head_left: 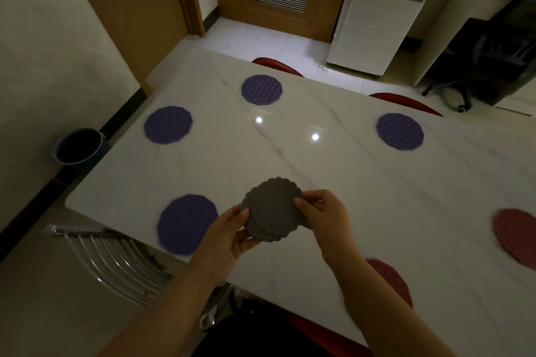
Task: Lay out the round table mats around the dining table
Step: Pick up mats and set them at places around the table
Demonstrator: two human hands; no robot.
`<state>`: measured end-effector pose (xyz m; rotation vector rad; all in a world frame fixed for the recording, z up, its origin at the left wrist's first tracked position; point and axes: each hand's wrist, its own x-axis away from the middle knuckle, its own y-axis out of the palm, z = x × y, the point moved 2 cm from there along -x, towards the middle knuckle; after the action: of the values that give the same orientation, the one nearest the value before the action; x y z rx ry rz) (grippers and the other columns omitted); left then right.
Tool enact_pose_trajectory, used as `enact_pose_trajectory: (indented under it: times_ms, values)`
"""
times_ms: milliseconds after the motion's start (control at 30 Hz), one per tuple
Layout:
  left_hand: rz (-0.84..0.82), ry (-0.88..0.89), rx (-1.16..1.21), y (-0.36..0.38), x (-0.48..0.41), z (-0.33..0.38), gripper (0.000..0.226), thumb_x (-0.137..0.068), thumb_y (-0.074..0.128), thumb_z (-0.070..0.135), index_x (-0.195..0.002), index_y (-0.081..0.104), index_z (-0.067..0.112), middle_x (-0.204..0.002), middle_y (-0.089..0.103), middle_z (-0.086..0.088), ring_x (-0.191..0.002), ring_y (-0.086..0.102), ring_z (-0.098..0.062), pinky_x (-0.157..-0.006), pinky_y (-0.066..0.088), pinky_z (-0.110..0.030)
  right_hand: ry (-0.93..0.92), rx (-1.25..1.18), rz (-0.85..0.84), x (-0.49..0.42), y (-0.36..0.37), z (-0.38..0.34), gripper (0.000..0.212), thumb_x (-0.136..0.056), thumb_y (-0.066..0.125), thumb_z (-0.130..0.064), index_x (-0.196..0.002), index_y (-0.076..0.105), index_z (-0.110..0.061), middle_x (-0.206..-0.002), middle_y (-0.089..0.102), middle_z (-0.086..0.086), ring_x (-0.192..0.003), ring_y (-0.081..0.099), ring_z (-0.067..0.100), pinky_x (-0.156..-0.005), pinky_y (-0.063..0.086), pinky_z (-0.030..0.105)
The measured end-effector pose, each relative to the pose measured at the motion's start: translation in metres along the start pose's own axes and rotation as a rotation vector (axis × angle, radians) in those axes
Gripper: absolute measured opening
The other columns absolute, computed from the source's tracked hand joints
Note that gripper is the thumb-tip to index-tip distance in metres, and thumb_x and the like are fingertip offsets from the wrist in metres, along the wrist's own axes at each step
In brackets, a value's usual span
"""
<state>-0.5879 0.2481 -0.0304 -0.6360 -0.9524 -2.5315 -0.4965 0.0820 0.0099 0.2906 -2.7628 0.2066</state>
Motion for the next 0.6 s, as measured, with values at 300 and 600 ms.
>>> enact_pose_trajectory:
  times_ms: [300, 600]
  values:
    - [0.192, 0.156, 0.072, -0.074, 0.002, 0.056, 0.024, -0.096, 0.047, 0.018, -0.115, 0.061, 0.013, -0.104, 0.075, -0.002, -0.095, 0.071, -0.017, -0.071, 0.060, -0.031, 0.163, -0.116, 0.066, -0.025, 0.009, 0.023, 0.007, -0.086, 0.065, -0.010, -0.091, 0.060, -0.012, -0.088, 0.069, 0.009, -0.078, 0.070, 0.021, -0.059, 0.056, 0.026]
    - [0.211, 0.106, 0.059, -0.122, 0.010, 0.085, 0.035, -0.097, 0.046, 0.018, -0.131, 0.052, 0.012, -0.122, 0.064, -0.006, -0.108, 0.063, -0.021, -0.072, 0.060, -0.030, 0.418, 0.010, 0.098, -0.024, 0.082, 0.106, 0.015, -0.083, 0.067, -0.008, -0.096, 0.059, -0.008, -0.090, 0.065, 0.010, -0.078, 0.066, 0.023, -0.055, 0.056, 0.028]
